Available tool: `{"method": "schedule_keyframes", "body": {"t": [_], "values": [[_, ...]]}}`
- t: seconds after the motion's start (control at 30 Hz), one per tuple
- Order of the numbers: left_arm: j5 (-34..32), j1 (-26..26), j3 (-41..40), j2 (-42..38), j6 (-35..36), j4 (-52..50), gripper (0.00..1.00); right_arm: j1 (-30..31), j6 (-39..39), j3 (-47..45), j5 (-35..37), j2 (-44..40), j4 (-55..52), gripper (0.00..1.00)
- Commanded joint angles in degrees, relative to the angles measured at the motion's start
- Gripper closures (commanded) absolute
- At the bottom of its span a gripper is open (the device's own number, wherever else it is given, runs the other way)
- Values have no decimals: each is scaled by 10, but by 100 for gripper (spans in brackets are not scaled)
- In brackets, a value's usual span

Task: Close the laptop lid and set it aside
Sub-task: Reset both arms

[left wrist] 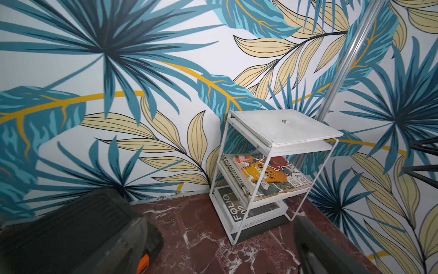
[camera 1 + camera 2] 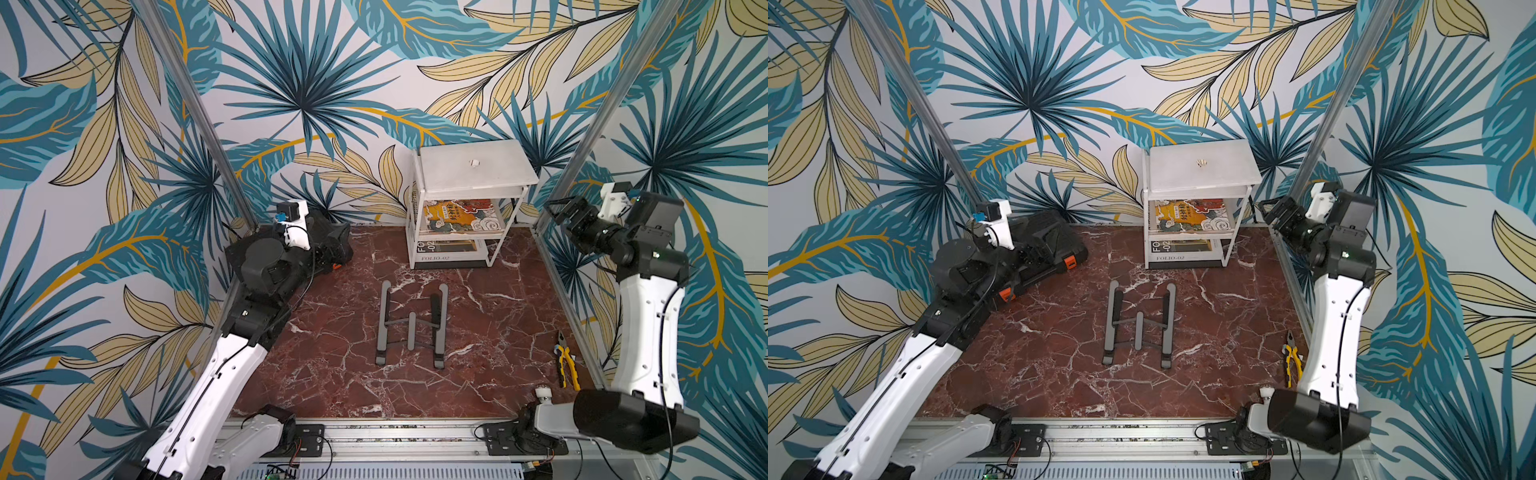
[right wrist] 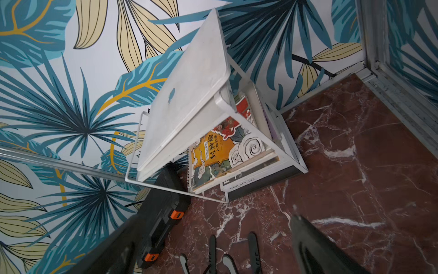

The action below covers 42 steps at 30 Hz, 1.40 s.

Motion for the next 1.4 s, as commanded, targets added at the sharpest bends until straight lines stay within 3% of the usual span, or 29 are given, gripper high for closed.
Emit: {"method": "schedule_keyframes", "body": {"t": [0.0,0.23,0.37,0.47,0.63,0.8,1.0,1.17,1.3,1.37], "values": [[-97,-3,-77,-44,50,13,0,21,-64,-145,92,-80,114,1],[-258,-4,-325,-166,74,158,0,36,-108,-538,219,-269,429,1],[-292,-3,-430,-181,112,269,0,37,-118,-638,302,-284,539,0],[-331,-4,-480,-156,145,334,0,39,-142,-698,318,-264,653,0],[-351,4,-515,-70,196,418,0,51,-188,-734,360,-208,740,1],[-331,27,-515,87,214,525,0,64,-245,-761,374,-141,831,1],[-286,39,-514,256,224,740,0,65,-270,-766,391,-87,861,0],[-300,44,-496,366,236,837,0,65,-262,-765,395,-91,852,1],[-288,50,-478,349,231,784,0,68,-254,-757,373,-96,821,0],[-271,63,-471,337,215,746,0,69,-246,-775,368,-88,857,1]]}}
